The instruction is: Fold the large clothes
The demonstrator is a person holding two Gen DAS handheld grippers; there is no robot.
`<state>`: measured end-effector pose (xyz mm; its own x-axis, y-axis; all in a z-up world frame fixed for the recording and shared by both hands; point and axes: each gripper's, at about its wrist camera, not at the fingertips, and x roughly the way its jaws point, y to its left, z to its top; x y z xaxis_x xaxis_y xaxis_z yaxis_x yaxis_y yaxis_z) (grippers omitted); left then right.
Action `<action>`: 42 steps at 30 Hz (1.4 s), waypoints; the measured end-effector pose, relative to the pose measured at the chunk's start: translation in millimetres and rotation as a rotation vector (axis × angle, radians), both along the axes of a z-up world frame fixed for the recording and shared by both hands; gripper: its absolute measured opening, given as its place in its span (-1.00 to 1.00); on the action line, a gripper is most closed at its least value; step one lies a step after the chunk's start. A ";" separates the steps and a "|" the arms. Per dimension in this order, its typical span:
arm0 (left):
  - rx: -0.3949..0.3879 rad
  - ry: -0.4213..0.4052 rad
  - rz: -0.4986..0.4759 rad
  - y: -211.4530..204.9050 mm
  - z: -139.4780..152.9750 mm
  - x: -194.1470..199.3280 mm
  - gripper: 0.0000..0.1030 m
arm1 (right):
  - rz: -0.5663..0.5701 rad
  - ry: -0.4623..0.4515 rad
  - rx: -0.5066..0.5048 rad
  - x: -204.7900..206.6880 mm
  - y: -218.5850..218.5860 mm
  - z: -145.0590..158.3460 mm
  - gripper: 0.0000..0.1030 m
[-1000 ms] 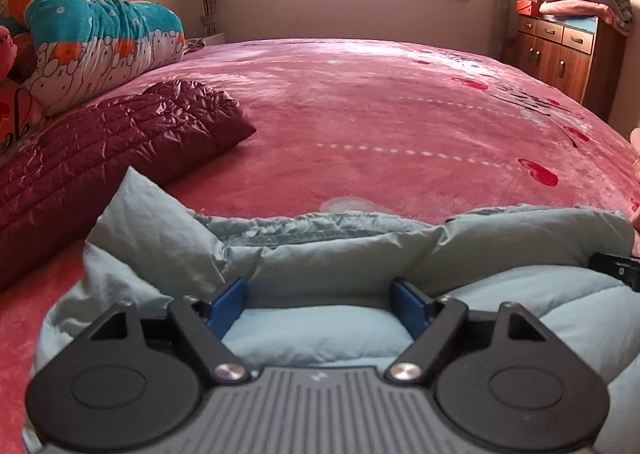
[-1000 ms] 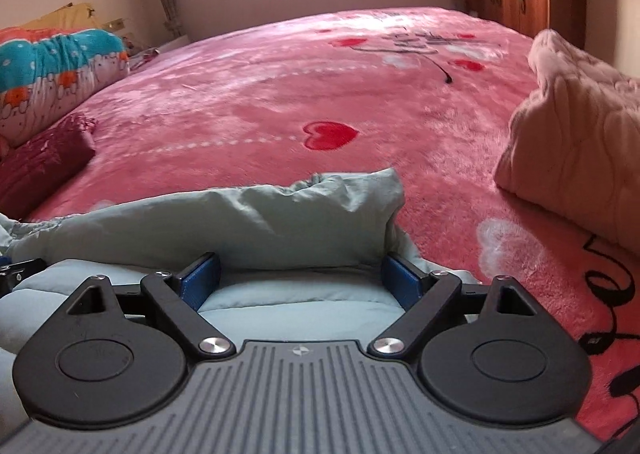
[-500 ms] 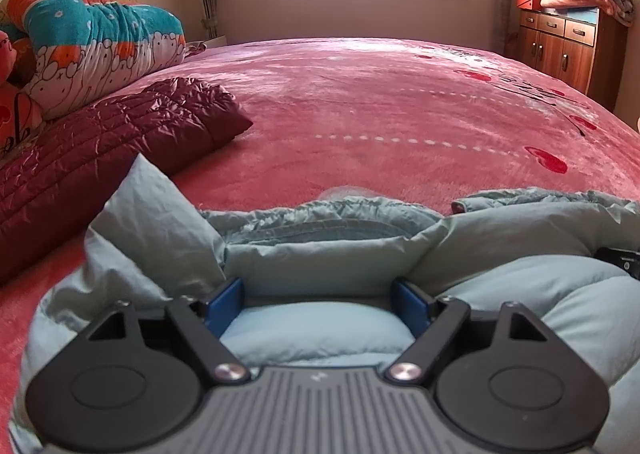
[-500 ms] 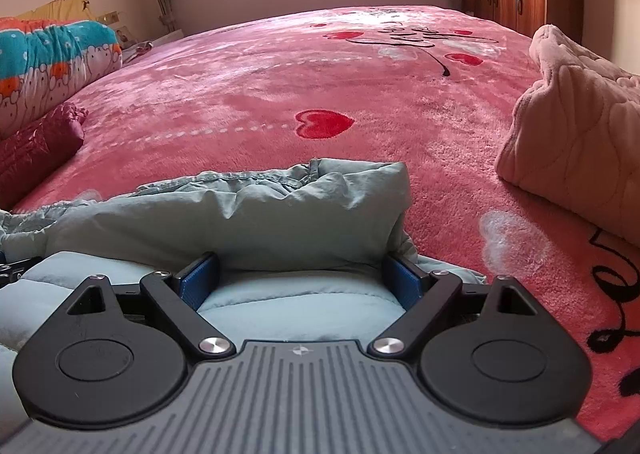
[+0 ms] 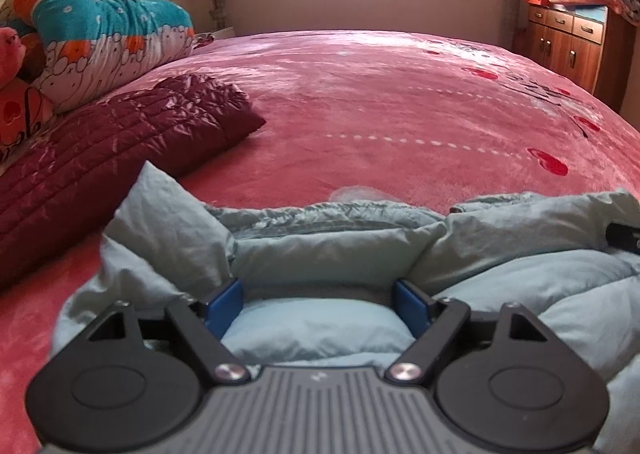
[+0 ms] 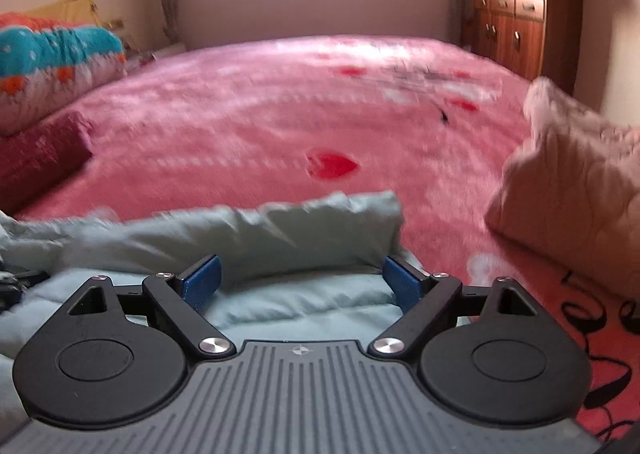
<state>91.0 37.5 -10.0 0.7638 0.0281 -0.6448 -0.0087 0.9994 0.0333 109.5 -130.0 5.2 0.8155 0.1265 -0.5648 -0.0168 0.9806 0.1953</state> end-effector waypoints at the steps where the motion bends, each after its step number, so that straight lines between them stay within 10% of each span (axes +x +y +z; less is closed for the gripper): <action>1: -0.002 -0.004 0.010 1.6 3.6 -2.8 0.59 | 0.009 -0.024 0.001 -3.1 2.5 5.8 1.00; 14: 0.055 -0.042 0.180 43.9 20.3 -15.9 0.62 | 0.229 -0.095 -0.016 -17.8 57.4 18.8 1.00; 42: -0.125 0.005 0.215 82.9 -25.8 -8.1 0.94 | 0.223 0.034 0.061 19.6 67.6 -18.4 1.00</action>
